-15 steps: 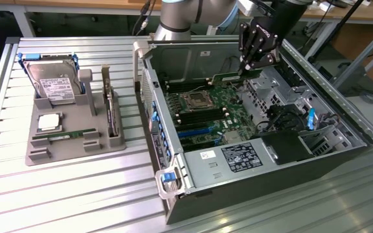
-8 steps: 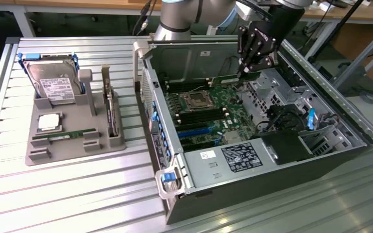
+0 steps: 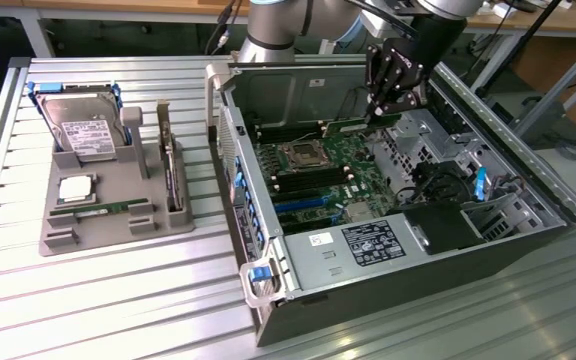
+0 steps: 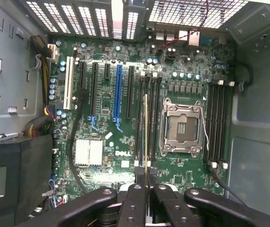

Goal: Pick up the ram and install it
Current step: 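Insert the ram into the slot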

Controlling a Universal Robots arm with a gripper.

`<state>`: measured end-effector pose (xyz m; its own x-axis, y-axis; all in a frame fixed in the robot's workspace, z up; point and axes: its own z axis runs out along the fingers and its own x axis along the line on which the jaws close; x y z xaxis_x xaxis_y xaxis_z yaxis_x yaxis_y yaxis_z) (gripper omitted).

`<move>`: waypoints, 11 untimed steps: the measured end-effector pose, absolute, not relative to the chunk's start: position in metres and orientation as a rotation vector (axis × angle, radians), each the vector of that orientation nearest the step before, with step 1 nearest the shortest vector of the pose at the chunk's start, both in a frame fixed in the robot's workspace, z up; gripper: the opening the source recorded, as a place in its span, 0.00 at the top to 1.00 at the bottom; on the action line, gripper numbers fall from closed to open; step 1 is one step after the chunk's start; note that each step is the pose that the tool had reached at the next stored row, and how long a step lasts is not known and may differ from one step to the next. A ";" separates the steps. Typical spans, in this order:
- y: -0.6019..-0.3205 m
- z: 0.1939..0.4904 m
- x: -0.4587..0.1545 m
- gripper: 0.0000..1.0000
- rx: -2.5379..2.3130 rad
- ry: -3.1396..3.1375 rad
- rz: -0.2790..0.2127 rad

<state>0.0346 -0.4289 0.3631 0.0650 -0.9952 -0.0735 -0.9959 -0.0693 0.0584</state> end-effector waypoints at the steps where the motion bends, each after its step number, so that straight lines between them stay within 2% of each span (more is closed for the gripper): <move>1: -0.429 0.362 0.035 0.88 -2.287 2.138 0.147; 11: -0.429 0.356 0.035 0.88 -2.201 2.221 0.146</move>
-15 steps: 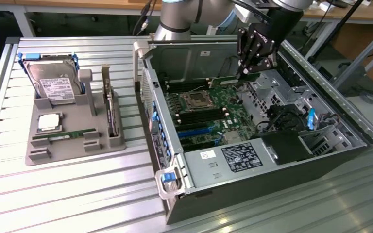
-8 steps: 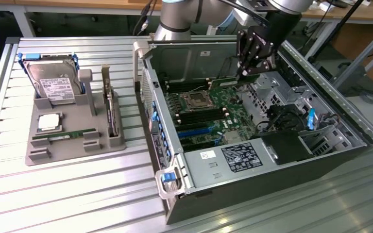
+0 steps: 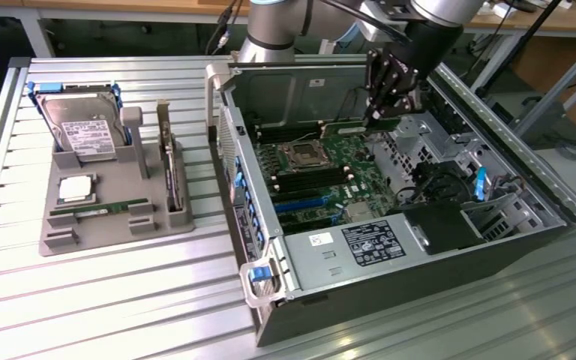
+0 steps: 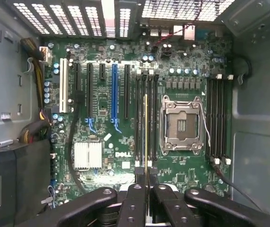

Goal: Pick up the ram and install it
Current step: 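Insert the ram into the slot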

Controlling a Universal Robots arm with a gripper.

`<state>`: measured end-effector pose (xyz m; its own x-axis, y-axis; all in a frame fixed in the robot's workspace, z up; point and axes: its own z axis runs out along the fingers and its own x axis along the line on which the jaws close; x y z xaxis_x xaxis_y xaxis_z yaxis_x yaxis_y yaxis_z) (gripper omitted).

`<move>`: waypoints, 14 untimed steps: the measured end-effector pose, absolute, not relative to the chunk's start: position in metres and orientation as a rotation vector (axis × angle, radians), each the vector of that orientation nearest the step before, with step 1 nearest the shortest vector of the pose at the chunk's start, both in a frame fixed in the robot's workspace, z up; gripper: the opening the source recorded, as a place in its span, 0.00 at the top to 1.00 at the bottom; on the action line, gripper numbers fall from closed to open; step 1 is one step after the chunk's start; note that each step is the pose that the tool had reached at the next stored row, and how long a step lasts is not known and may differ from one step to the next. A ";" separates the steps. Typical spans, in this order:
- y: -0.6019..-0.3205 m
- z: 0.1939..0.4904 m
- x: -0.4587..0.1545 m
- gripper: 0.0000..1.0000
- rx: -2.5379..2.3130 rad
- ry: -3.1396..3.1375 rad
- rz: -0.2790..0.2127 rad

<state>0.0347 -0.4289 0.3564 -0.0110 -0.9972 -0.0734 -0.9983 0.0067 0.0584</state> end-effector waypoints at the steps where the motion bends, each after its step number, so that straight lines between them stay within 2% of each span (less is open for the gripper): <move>1: -0.429 0.356 0.035 0.88 -2.186 2.235 0.146; 14: -0.429 0.353 0.035 0.88 -2.130 2.281 0.151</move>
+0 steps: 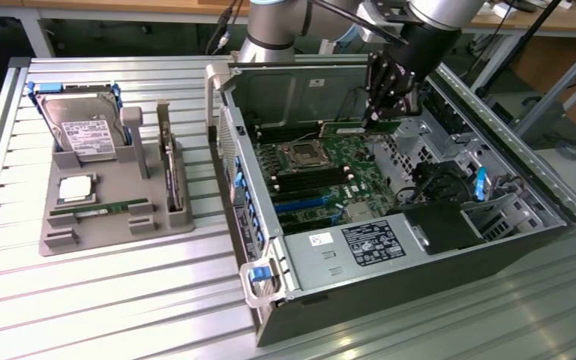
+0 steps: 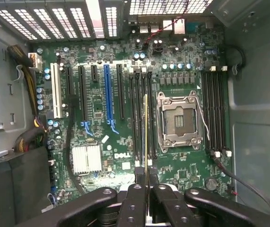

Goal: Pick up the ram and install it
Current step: 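Insert the ram into the slot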

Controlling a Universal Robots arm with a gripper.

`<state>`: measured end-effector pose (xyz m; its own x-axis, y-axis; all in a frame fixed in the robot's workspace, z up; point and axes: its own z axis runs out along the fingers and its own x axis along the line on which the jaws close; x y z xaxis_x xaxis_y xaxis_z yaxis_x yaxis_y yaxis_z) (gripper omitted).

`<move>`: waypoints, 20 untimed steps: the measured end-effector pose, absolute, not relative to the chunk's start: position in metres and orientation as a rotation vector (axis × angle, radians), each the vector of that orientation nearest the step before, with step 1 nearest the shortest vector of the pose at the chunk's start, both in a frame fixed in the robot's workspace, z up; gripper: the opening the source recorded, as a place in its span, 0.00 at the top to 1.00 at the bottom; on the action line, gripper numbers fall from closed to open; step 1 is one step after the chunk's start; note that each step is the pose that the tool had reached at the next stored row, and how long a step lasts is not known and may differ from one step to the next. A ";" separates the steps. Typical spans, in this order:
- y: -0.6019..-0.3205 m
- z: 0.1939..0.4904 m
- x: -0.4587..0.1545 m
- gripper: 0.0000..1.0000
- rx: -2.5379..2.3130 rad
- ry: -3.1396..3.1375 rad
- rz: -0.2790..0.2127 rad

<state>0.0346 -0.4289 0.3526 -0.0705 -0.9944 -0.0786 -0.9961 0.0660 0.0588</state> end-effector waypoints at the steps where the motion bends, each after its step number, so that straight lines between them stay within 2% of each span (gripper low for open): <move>1: -0.429 0.352 0.035 0.88 -2.130 2.281 0.152; 20: -0.429 0.347 0.035 0.88 -2.129 2.280 0.153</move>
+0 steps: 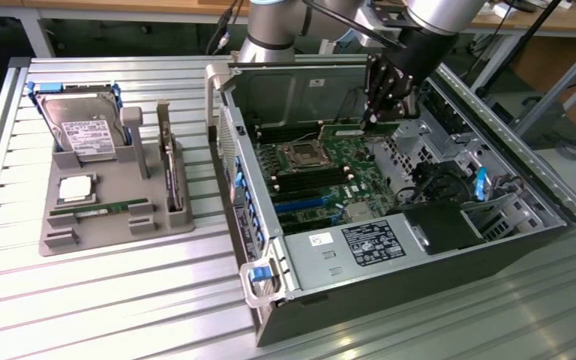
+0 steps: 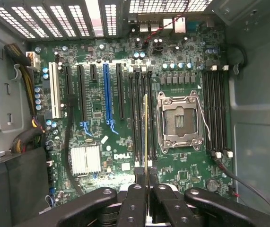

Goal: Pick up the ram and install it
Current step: 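Insert the ram into the slot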

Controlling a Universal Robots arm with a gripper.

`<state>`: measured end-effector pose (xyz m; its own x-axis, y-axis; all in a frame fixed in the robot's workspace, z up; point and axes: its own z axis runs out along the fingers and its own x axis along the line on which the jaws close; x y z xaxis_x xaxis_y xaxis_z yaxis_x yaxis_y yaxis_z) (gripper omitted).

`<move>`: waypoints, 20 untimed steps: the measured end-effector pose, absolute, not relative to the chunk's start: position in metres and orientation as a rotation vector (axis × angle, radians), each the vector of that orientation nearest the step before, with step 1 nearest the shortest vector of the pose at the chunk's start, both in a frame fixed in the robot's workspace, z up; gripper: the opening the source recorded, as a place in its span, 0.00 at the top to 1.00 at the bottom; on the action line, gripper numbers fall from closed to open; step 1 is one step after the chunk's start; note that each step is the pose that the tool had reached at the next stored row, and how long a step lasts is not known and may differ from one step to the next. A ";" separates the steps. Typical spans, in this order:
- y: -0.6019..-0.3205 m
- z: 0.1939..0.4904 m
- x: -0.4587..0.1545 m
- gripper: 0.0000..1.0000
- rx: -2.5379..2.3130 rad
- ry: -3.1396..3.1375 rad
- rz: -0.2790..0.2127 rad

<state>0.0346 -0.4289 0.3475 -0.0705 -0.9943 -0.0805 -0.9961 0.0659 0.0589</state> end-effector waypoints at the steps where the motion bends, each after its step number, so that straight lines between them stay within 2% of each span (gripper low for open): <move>1: -0.429 0.347 0.035 0.88 -2.129 2.280 0.153; 20: -0.429 0.343 0.035 0.88 -2.129 2.280 0.153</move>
